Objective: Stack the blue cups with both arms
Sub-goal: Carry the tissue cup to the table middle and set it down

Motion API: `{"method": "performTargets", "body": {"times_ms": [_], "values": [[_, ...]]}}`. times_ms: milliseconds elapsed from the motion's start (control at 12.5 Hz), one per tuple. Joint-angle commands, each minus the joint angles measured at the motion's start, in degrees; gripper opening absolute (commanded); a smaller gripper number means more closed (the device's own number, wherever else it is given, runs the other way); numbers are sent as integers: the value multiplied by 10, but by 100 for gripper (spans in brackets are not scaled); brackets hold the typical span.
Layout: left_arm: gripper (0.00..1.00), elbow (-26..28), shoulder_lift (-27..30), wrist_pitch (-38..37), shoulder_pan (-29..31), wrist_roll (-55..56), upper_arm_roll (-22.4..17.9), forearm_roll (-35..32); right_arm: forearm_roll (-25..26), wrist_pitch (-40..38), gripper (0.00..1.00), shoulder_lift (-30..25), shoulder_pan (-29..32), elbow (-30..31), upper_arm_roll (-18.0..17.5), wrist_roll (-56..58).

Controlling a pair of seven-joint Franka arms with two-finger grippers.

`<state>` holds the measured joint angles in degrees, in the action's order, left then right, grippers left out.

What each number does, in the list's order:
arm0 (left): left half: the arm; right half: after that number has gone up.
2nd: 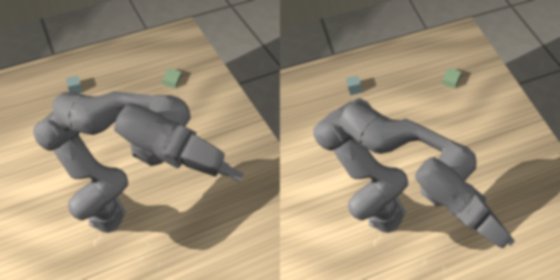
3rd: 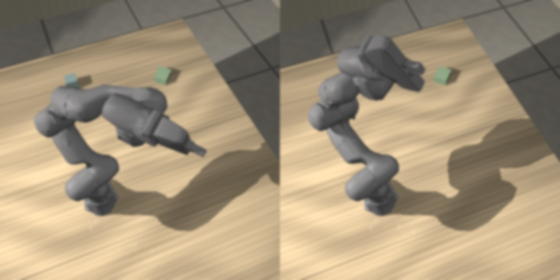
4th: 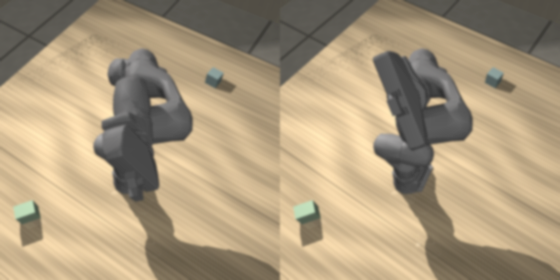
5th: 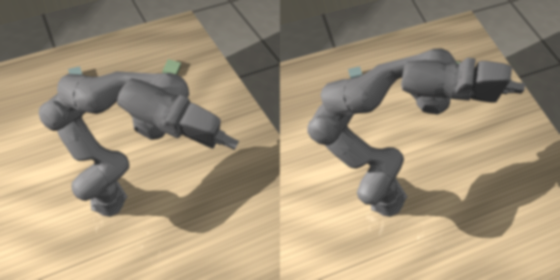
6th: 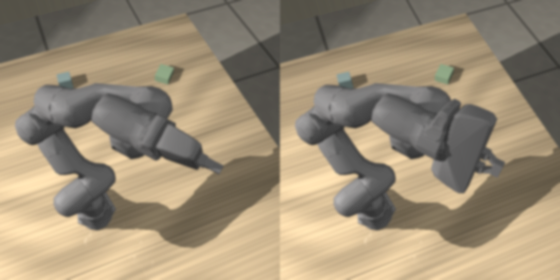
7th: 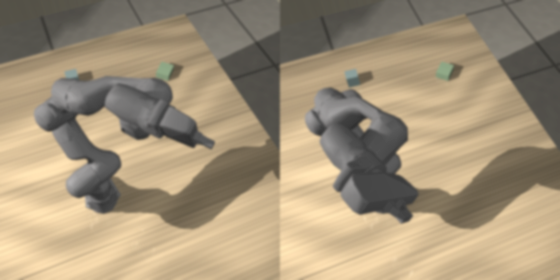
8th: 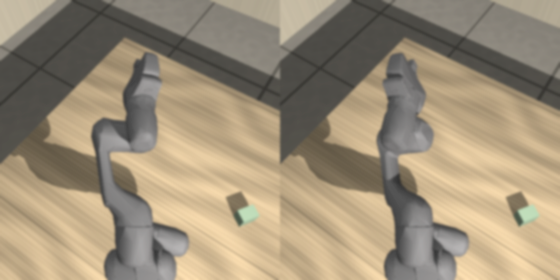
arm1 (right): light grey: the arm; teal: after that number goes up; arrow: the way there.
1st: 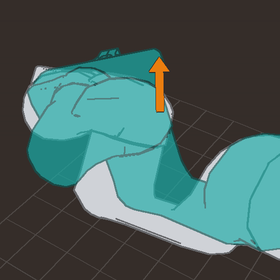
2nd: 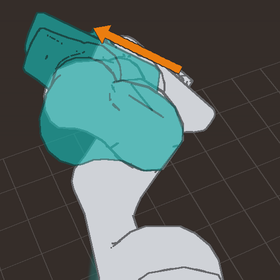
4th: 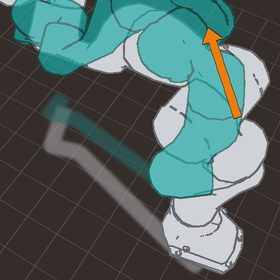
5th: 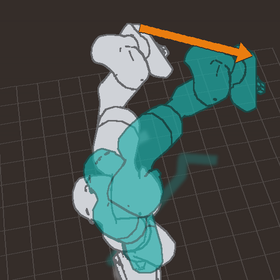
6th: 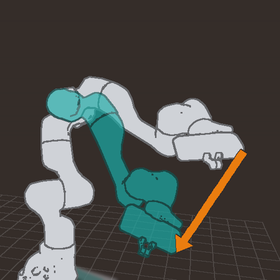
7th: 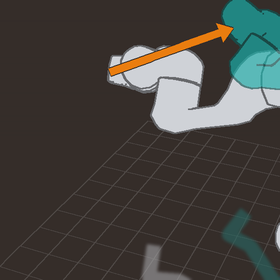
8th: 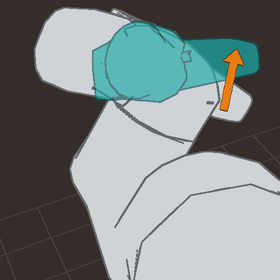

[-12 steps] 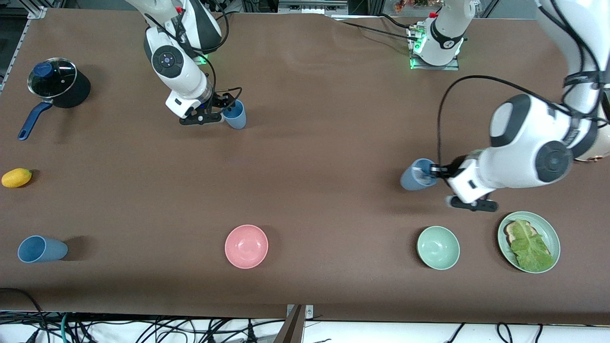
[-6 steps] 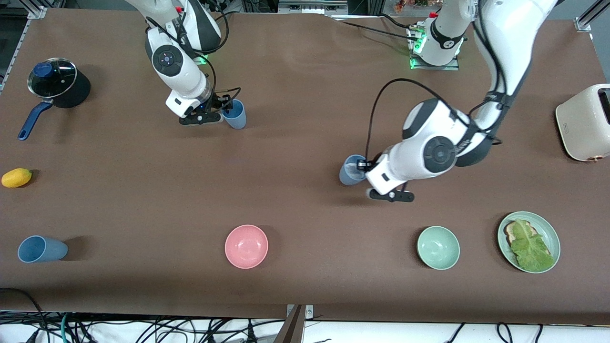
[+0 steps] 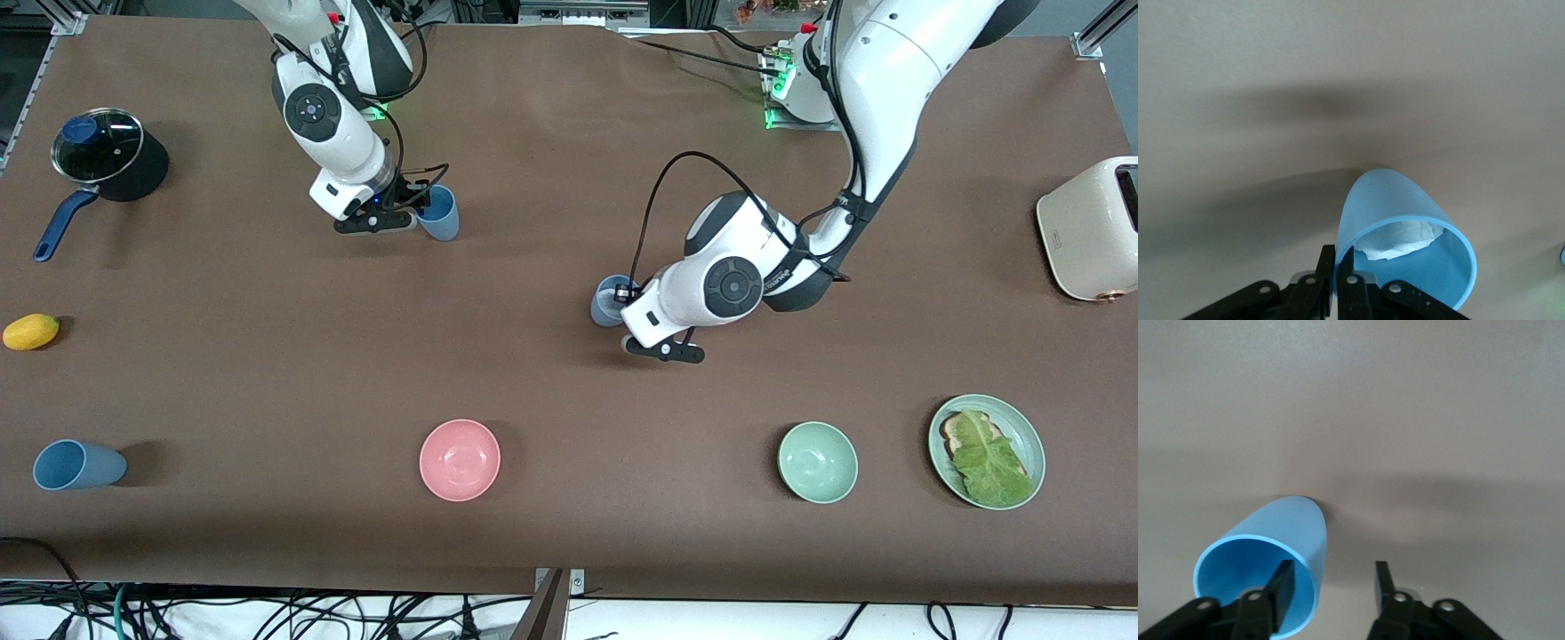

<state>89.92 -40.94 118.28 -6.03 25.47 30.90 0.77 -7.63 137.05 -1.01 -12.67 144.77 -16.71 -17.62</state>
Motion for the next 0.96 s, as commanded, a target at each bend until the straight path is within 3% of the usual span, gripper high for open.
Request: {"method": "performTargets", "body": {"times_ms": [0, 160, 241, 321, 561, 722, 882], "values": [[0, -1, -10, 11, -16, 2, -9, 4, -9, 16, 38, 0, 4, 9, -6, -1], [1, -1, -10, 11, -24, 1, -20, 4, -9, 22, 38, 3, 4, 9, -11, -1], [38, -1, -10, 11, -24, 2, -20, 4, -9, 23, 35, 4, 4, 9, -12, -1], [99, -1, -9, 11, -24, 1, -20, 4, -10, 24, 31, 4, 4, 9, -13, -1], [100, -3, 4, 2, -19, 1, -19, 4, -10, 24, 15, 4, 4, 9, -13, -2], [100, -10, 45, -43, -12, 0, -18, 4, -9, 23, 0, 3, 4, 9, -13, -2], [100, -12, 99, -95, 7, -1, -18, 4, -9, 15, 0, -3, 4, 8, -13, -2]]}}
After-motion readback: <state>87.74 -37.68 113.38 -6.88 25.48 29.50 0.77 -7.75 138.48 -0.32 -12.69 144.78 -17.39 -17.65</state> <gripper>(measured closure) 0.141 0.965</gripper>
